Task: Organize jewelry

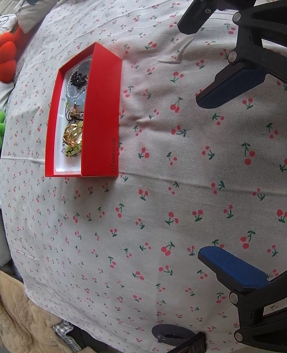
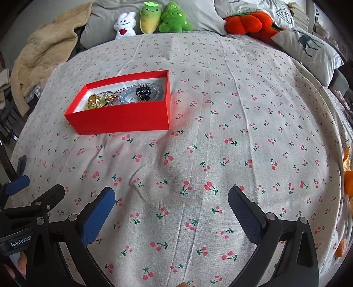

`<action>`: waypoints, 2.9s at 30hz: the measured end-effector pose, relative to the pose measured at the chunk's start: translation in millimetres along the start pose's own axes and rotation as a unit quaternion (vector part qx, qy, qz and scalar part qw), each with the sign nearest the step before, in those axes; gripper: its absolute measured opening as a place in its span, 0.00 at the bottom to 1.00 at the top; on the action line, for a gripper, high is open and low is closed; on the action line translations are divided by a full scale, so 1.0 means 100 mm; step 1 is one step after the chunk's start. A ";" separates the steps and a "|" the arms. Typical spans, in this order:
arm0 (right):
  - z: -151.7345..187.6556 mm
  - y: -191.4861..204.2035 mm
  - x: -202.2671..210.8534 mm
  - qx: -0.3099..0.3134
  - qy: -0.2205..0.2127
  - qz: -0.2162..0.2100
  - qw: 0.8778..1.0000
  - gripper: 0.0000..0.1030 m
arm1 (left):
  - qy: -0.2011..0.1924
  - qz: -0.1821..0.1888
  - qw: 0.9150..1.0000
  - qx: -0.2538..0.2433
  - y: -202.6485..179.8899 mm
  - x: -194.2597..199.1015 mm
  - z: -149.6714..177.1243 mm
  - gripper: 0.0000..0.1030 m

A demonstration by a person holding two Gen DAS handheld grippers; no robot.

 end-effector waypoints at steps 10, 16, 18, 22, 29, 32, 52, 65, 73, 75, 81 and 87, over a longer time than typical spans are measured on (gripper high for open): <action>0.03 0.09 -0.09 0.011 0.015 -0.003 1.000 1.00 | 0.000 0.009 1.000 0.000 0.02 0.02 -0.04 0.99; 0.03 0.09 -0.11 0.012 0.018 -0.002 1.000 1.00 | 0.002 0.009 1.000 -0.004 -0.01 0.01 -0.05 0.99; 0.04 0.09 -0.12 0.010 0.020 -0.003 1.000 1.00 | 0.003 0.011 1.000 -0.004 -0.01 0.01 -0.04 0.99; 0.03 0.07 -0.12 0.006 0.021 -0.002 1.000 1.00 | 0.004 0.012 1.000 -0.006 -0.03 0.01 -0.05 0.99; 0.03 0.05 -0.10 0.002 0.020 -0.002 1.000 1.00 | 0.002 0.010 1.000 -0.011 -0.04 0.02 -0.07 0.99; 0.03 0.05 -0.10 0.001 0.021 -0.002 1.000 1.00 | 0.001 0.011 1.000 -0.012 -0.05 0.02 -0.08 0.99; 0.03 0.03 -0.10 -0.001 0.022 0.001 1.000 1.00 | 0.002 0.010 1.000 -0.014 -0.06 0.03 -0.07 0.99; 0.04 0.02 -0.14 -0.001 0.026 0.004 1.000 1.00 | 0.001 0.008 1.000 -0.010 -0.04 0.01 -0.08 0.99; 0.04 0.01 -0.15 -0.002 0.026 0.006 1.000 1.00 | 0.005 0.005 1.000 -0.010 -0.04 -0.03 -0.09 0.99; 0.04 0.01 -0.15 -0.002 0.025 0.008 1.000 1.00 | 0.006 0.006 1.000 -0.009 -0.03 -0.04 -0.10 0.99; 0.04 -0.01 -0.18 -0.002 0.027 0.014 1.000 1.00 | 0.011 0.005 1.000 -0.008 -0.04 -0.09 -0.10 0.99; 0.04 -0.06 -0.31 -0.006 0.030 0.034 0.999 1.00 | 0.003 0.008 1.000 -0.006 -0.03 -0.19 -0.13 0.99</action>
Point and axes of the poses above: each gripper's, at about its wrist camera, not at the fingertips, and x roughly against the way its jaws point, y to its left, z to its underside, the point moved 3 cm from there along -x, roughly the way its jaws point, and after that the axes turned 6 degrees about z, right-handed, at the moved point
